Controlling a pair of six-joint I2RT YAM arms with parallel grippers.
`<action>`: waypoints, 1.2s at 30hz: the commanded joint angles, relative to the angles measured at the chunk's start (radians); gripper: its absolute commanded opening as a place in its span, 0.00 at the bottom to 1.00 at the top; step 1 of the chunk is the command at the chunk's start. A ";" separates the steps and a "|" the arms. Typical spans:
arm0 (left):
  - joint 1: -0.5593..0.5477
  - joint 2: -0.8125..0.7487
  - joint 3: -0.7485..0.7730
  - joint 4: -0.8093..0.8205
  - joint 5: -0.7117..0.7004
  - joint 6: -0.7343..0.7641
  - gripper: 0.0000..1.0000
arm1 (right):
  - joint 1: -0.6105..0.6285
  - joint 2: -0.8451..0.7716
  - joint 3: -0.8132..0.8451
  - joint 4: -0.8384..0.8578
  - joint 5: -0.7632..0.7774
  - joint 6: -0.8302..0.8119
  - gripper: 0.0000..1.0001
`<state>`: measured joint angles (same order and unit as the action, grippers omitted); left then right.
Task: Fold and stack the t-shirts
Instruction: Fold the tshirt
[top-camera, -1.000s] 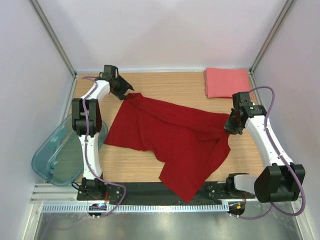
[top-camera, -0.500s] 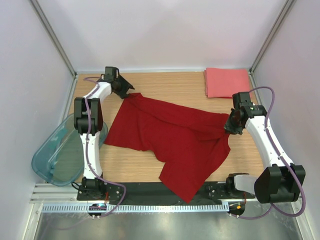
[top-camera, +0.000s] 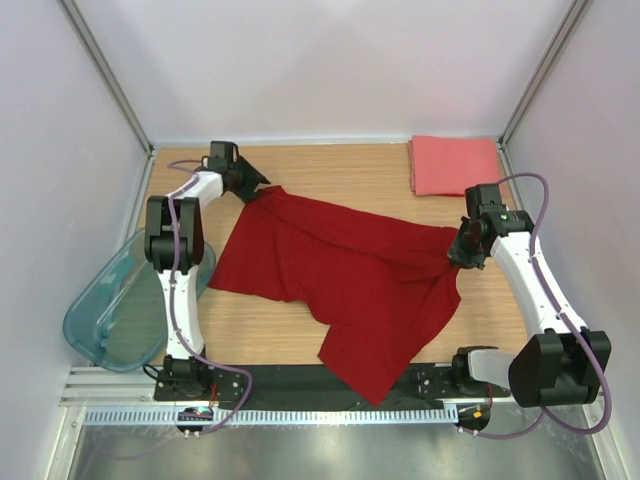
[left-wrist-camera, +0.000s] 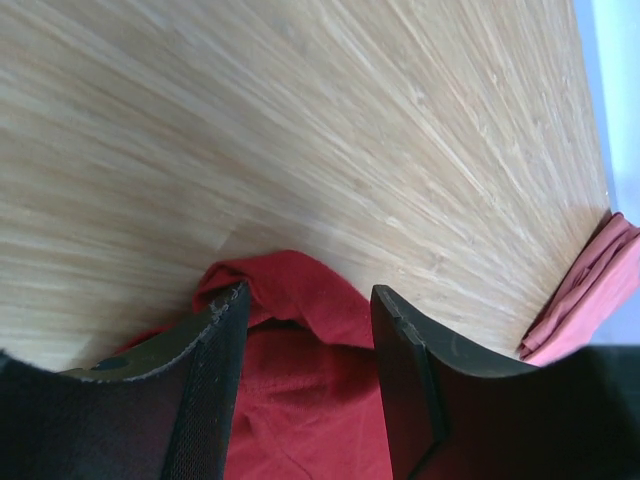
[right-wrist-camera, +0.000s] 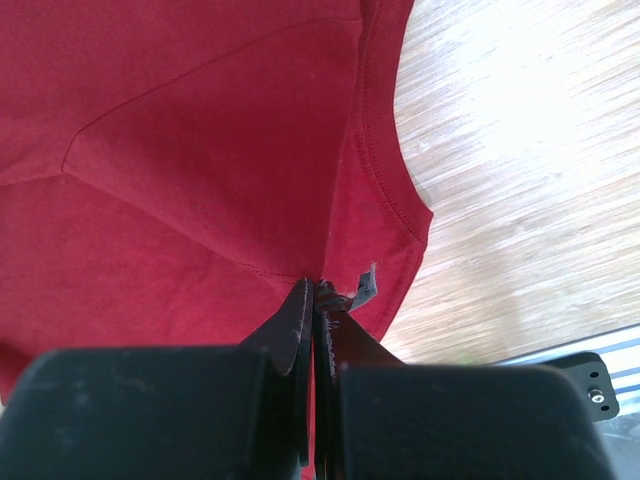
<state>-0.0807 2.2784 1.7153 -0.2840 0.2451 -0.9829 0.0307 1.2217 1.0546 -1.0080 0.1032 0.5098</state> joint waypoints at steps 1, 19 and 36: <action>-0.010 -0.060 -0.045 0.040 -0.007 0.024 0.54 | -0.002 -0.005 0.015 0.029 -0.017 -0.008 0.01; 0.033 0.127 0.071 0.475 0.040 -0.163 0.52 | -0.002 -0.004 -0.007 0.006 -0.003 -0.017 0.01; 0.090 -0.141 0.009 0.287 0.206 0.015 0.54 | -0.003 -0.093 -0.084 0.020 -0.005 0.002 0.01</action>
<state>0.0315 2.2753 1.7832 0.1421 0.3893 -1.1419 0.0307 1.1584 0.9833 -1.0027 0.0921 0.5049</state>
